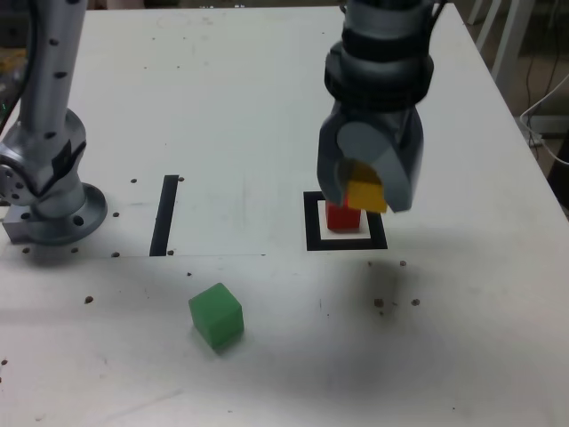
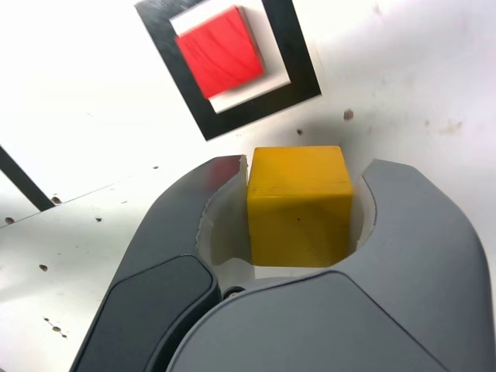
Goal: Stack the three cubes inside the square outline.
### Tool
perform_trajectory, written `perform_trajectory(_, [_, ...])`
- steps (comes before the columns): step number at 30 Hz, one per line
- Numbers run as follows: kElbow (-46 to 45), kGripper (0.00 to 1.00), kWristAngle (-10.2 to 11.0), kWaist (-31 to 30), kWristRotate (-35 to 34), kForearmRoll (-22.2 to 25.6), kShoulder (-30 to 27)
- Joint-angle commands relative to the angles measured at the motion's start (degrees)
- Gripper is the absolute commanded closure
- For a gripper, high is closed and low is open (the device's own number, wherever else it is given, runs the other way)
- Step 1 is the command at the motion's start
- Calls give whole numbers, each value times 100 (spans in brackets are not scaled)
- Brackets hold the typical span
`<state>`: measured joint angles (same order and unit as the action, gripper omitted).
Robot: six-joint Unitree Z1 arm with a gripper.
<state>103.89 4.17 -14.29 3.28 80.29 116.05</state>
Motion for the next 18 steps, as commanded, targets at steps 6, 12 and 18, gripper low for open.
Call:
perform_trajectory(6, [-327, 76, 41, 349, -410, -67, -84])
perform_trajectory(12, [-572, 76, 36, 690, -573, -226, -102])
perform_trajectory(18, [-674, 76, 65, 920, -555, -328, -103])
